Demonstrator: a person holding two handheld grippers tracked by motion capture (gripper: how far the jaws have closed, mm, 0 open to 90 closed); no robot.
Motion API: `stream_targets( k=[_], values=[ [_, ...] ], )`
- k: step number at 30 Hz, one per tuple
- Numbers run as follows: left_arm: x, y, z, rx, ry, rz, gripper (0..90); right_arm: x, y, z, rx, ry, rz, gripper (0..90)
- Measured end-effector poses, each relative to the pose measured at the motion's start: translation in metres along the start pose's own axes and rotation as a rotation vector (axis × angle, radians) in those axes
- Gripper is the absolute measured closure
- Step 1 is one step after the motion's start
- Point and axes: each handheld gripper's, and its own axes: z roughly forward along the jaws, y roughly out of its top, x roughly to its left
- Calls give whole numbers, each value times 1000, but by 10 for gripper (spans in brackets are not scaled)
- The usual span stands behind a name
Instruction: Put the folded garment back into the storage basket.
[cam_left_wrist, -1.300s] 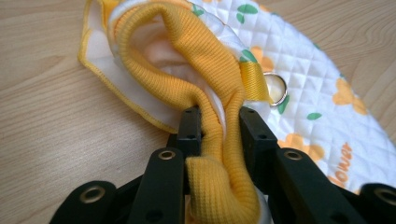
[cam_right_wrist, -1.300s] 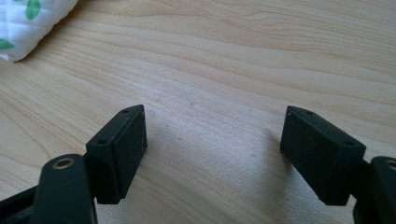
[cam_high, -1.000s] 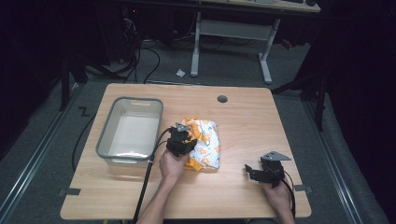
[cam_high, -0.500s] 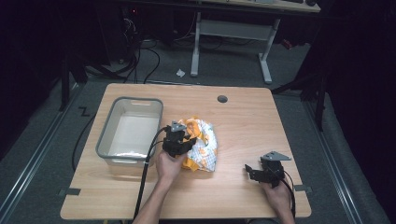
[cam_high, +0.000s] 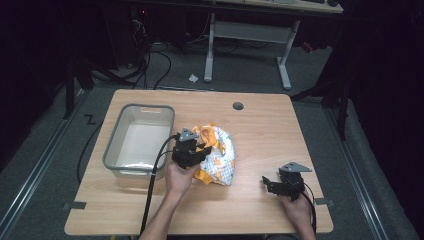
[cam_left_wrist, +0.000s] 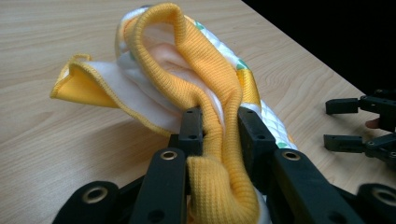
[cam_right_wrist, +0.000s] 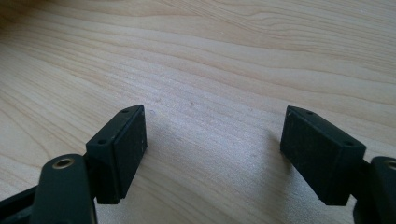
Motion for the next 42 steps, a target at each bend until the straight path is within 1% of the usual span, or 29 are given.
stream_targets(
  k=[2, 5, 6, 9, 11, 16, 18, 20, 21, 23, 26, 31, 35, 42],
  values=[
    [0, 2, -3, -5, -9, -6, 739, 0, 0, 0, 0, 0, 0, 231],
    [-1, 5, -6, -4, -10, 0, 740, 0, 0, 0, 0, 0, 0, 232],
    [-1, 8, -9, -8, -13, 9, 740, 0, 0, 0, 0, 0, 0, 231],
    [-2, 11, -13, -13, -24, 11, 741, 0, 0, 0, 0, 0, 0, 232],
    [-1, 15, -19, -21, -38, 11, 741, 0, 0, 0, 0, 0, 0, 231],
    [1, 18, -25, -24, -37, 23, 740, 0, 0, 0, -1, 1, -1, 231],
    [3, 19, -29, -29, -43, 27, 740, 0, 0, 0, 0, 1, 0, 231],
    [5, 20, -32, -29, -39, 30, 740, 0, 0, 0, -1, 1, -1, 232],
    [8, 21, -36, -35, -40, 24, 740, 0, 0, 0, 0, 0, -1, 231],
    [9, 21, -38, -37, -40, 22, 740, 0, 0, 0, 0, 0, -1, 231],
    [14, 22, -45, -43, -37, 20, 740, 0, 0, 0, -1, 1, -1, 231],
    [16, 26, -51, -50, -27, 32, 740, 0, 0, 0, -1, 0, -1, 231],
    [19, 31, -60, -62, -19, 41, 741, 0, 0, 0, -1, 1, -1, 231],
    [25, 33, -68, -73, -15, 34, 740, 0, 0, 0, 0, 0, 0, 232]
  ],
)
